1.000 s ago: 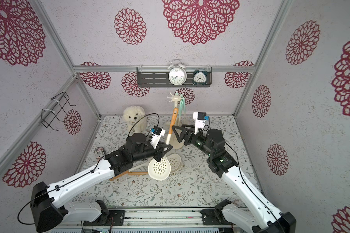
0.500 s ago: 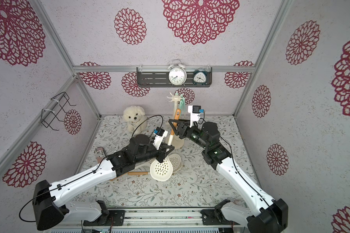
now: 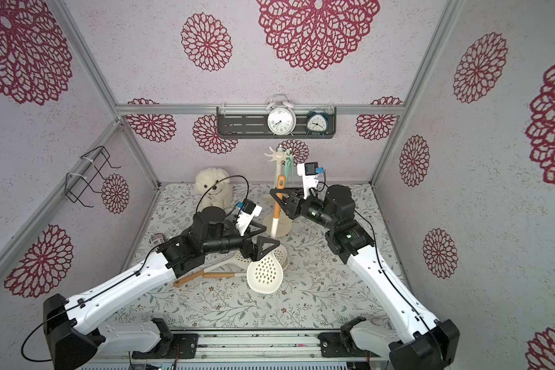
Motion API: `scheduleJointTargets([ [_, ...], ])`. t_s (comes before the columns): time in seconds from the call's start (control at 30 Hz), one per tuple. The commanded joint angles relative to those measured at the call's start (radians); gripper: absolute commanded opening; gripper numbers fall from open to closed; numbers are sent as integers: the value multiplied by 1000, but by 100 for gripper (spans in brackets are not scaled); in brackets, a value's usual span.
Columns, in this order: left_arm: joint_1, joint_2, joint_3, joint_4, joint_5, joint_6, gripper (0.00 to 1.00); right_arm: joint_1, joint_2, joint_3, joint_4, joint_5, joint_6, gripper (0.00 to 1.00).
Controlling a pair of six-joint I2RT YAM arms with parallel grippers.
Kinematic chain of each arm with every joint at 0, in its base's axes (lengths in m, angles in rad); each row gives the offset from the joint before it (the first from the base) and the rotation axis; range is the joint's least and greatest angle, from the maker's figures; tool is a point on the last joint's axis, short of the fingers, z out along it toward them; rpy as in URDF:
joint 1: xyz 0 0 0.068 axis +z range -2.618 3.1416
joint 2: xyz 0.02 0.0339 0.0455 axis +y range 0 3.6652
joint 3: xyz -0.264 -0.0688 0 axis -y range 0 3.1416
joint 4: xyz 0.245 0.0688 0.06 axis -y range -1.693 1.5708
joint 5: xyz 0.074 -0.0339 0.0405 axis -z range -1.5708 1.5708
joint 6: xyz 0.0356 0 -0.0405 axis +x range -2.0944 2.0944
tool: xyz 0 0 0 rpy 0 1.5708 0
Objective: Hang the skimmer on the kitchen utensil rack
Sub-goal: Pick up the skimmer from the center of the board.
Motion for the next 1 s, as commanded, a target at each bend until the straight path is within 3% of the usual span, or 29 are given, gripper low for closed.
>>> scheduleJointTargets([
  [0.0,14,-40,31,-15,155,53,95,1,-47,63,63,-183,-4,0],
  [0.13,20,-38,22,36,183,31,93,1,-59,53,158,-237,74,0],
  [0.2,19,-22,11,94,214,-9,81,2,-67,29,228,-247,122,0],
  [0.33,17,12,-1,173,277,-74,68,1,-87,-2,296,-234,170,0],
  [0.47,17,10,-18,212,273,-92,41,1,-108,-22,301,-209,171,0],
  [0.57,17,-1,-21,206,222,-85,4,1,-123,-34,247,-158,127,0],
  [0.6,17,-6,-22,199,190,-81,0,1,-131,-42,235,-119,109,0],
  [0.67,17,-18,-21,167,64,-80,0,8,-153,-64,155,16,47,45],
  [0.73,12,-25,-15,123,-71,-77,0,23,-178,-96,92,166,-4,71],
  [0.77,4,-29,-11,99,-150,-73,0,32,-189,-117,68,242,-25,77],
  [0.87,-24,-37,-3,47,-359,-68,0,60,-208,-166,57,381,-43,78],
  [0.97,-35,-40,-3,26,-470,-79,0,119,-202,-178,68,454,-88,78],
])
